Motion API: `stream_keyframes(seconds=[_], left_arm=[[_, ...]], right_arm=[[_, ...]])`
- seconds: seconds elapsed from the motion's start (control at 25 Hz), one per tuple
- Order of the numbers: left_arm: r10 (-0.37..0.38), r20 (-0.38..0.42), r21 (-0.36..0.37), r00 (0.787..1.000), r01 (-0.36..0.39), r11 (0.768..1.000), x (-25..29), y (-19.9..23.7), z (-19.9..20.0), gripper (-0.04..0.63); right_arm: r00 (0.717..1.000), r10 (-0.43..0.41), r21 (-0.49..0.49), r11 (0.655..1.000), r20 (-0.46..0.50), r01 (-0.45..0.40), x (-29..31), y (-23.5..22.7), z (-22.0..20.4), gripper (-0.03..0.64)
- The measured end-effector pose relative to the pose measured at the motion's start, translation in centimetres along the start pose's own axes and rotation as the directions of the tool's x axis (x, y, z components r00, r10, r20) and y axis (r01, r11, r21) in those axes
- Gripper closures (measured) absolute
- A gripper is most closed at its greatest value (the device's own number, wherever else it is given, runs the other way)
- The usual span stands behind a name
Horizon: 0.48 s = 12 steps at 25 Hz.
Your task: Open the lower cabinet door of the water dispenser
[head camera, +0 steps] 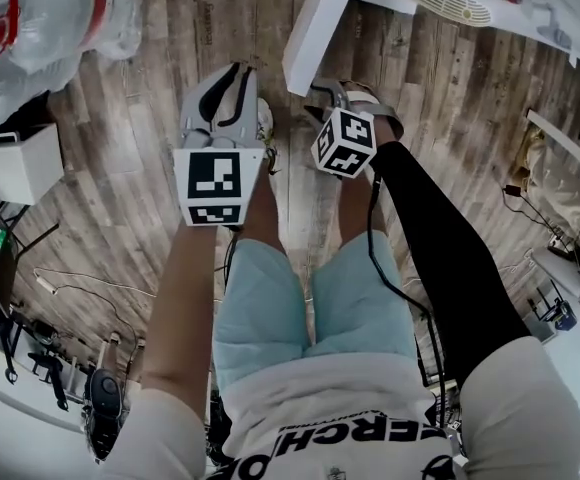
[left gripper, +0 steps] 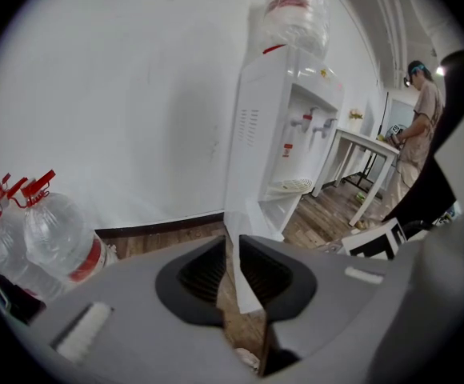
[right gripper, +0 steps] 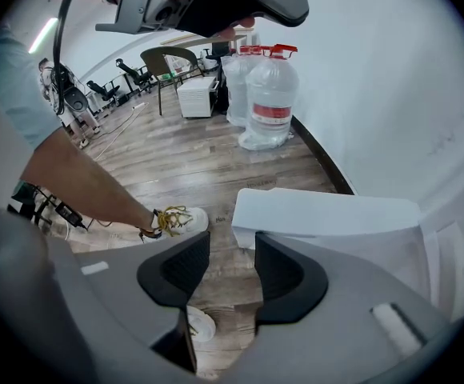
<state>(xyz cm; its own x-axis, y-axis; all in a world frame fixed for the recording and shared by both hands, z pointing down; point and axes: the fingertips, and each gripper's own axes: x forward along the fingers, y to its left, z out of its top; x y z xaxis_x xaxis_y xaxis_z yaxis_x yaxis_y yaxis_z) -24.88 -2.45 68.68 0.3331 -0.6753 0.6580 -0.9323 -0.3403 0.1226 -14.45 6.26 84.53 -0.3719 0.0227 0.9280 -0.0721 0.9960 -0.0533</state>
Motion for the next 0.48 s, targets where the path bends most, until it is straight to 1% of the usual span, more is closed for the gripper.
stream_keyframes(seconds=[0.24, 0.48], left_arm=[[0.015, -0.011, -0.006, 1.000, -0.016, 1.000, -0.4, 3.8, -0.5, 0.535], [0.024, 0.000, -0.022, 1.000, -0.024, 0.999, -0.4, 6.4, 0.3, 0.535]], right_arm=[[1.000, 0.010, -0.013, 1.000, 0.005, -0.010, 1.4, -0.7, 3.6, 0.446], [1.000, 0.000, -0.024, 1.000, 0.013, 0.000, 2.1, -2.3, 6.3, 0.445]])
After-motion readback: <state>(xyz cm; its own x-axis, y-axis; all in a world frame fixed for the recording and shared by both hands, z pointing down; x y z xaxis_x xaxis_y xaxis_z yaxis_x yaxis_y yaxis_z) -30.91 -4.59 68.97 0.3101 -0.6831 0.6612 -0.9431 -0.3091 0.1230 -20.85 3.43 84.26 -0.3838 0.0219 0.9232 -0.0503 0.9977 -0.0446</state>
